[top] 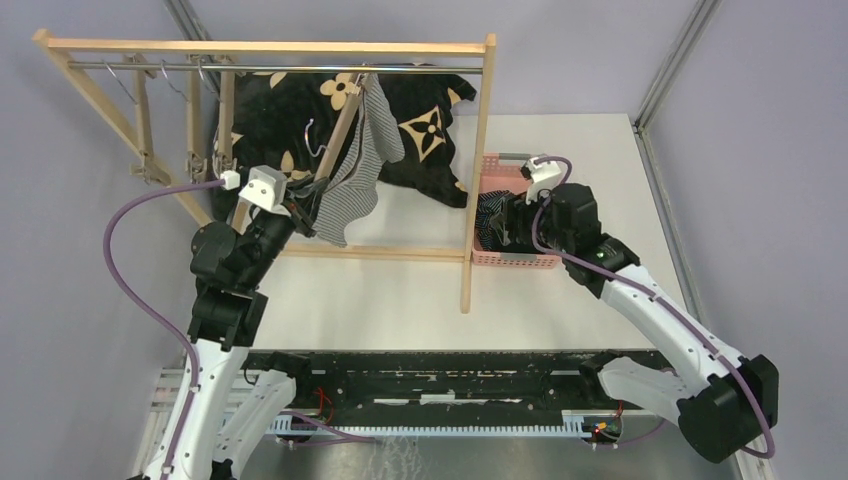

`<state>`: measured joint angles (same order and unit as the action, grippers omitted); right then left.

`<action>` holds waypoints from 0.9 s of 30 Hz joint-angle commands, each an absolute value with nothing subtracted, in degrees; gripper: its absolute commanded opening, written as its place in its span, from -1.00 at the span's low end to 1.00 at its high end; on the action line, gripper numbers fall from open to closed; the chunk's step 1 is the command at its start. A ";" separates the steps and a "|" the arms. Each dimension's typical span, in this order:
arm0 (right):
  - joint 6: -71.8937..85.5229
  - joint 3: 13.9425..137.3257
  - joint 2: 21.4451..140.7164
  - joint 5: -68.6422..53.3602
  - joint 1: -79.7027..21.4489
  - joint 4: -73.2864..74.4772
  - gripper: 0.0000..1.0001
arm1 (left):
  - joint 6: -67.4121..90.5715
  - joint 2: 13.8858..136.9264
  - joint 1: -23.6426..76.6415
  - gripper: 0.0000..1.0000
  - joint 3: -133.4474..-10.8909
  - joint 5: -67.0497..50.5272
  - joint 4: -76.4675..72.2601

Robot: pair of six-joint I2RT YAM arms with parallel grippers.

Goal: Remove the underwear clipped to the hanger

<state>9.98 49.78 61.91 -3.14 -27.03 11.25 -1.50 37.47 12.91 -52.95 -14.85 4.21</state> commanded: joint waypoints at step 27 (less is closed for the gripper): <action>5.15 55.67 73.98 -1.72 -36.36 3.44 0.14 | 9.81 28.97 13.05 -0.95 -58.89 -32.17 25.23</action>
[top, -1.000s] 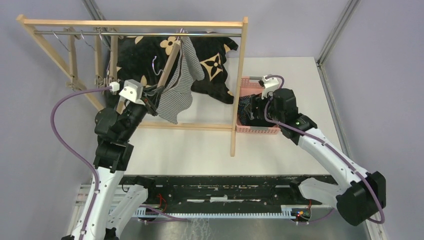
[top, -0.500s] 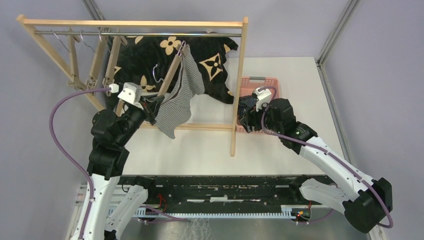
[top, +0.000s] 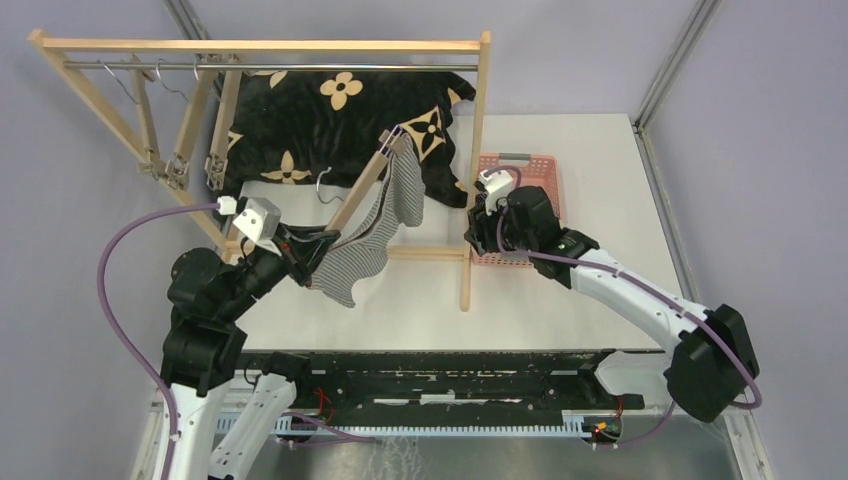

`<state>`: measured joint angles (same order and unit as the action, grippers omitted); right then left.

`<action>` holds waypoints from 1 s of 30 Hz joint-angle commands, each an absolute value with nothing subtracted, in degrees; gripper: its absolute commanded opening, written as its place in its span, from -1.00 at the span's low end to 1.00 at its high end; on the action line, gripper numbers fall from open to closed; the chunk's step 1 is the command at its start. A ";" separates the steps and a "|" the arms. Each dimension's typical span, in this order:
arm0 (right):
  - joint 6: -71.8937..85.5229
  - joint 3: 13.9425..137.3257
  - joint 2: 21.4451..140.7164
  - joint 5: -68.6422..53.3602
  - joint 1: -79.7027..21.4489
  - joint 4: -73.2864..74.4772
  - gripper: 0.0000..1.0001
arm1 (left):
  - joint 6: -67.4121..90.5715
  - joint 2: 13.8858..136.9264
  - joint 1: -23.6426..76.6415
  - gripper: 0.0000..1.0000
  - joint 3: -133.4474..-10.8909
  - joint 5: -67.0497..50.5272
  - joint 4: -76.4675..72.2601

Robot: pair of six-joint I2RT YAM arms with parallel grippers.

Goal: Remove the underwear clipped to the hanger

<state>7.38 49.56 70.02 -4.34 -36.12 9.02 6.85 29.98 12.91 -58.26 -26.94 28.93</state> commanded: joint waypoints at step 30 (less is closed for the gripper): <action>0.94 63.81 57.04 -3.18 -36.05 22.38 0.51 | 0.96 36.82 13.04 -0.95 -58.91 -42.28 35.39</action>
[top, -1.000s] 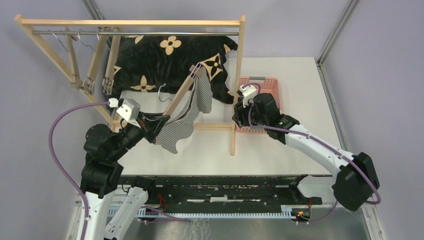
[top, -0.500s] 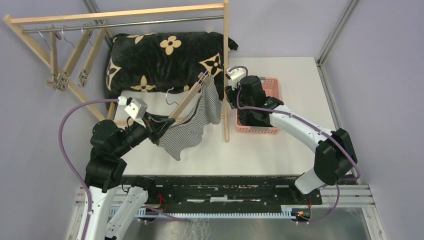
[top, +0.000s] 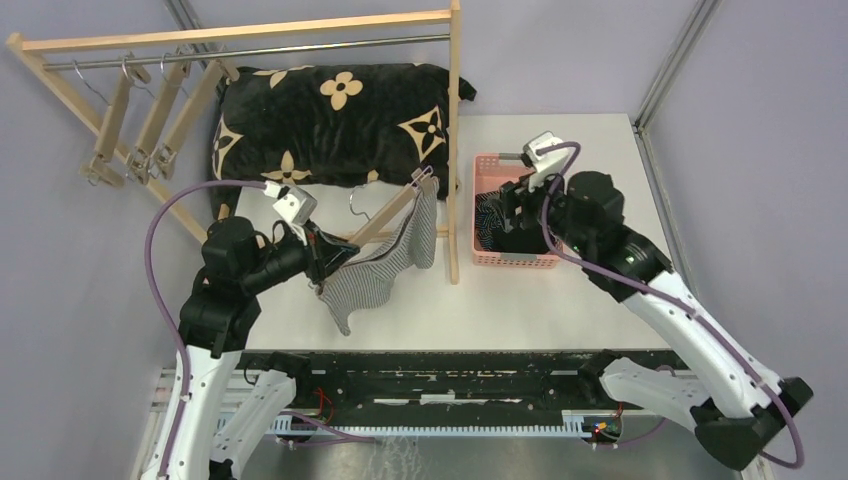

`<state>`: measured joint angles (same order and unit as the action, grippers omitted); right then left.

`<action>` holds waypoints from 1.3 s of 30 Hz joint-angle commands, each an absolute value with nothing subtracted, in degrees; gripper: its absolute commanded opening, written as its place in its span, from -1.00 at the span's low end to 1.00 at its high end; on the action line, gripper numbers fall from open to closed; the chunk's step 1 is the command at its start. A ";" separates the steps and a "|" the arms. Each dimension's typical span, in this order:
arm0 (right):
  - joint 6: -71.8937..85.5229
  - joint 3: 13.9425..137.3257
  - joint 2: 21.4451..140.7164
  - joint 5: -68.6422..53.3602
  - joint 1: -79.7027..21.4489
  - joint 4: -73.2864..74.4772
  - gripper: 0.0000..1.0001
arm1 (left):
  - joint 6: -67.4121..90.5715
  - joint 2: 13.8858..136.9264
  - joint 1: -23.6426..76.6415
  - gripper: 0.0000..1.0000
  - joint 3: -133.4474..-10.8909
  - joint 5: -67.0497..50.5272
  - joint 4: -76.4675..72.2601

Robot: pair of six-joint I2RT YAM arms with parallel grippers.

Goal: Remove the underwear clipped to the hanger

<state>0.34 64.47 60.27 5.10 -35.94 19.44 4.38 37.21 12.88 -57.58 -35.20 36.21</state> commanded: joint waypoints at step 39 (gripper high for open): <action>-5.31 79.59 68.45 -55.36 -36.02 21.02 0.52 | 3.28 32.94 13.05 -0.95 -53.43 -58.14 29.55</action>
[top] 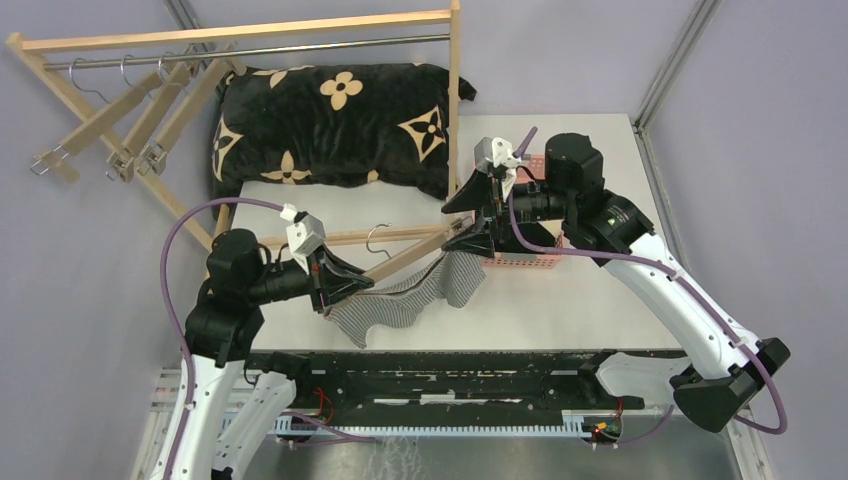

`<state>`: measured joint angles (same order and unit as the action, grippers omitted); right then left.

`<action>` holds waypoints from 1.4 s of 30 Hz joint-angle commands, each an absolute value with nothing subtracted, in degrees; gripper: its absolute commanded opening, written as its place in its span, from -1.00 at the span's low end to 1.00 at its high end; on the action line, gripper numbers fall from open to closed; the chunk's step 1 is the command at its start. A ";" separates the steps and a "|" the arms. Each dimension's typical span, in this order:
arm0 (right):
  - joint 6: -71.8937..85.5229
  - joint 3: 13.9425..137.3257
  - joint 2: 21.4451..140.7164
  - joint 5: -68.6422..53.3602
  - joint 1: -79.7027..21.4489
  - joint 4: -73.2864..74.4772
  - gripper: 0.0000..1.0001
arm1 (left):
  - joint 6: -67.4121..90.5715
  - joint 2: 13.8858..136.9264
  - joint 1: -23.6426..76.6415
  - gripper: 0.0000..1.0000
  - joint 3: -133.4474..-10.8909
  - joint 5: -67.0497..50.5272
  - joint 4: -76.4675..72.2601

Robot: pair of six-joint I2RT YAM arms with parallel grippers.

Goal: Remove the underwear clipped to the hanger

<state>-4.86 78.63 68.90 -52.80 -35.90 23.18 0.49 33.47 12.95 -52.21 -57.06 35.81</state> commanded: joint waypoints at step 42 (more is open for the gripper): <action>13.28 51.80 53.68 -18.99 -35.75 -9.93 0.67 | 24.56 40.34 13.38 -0.95 -46.36 -45.31 -12.41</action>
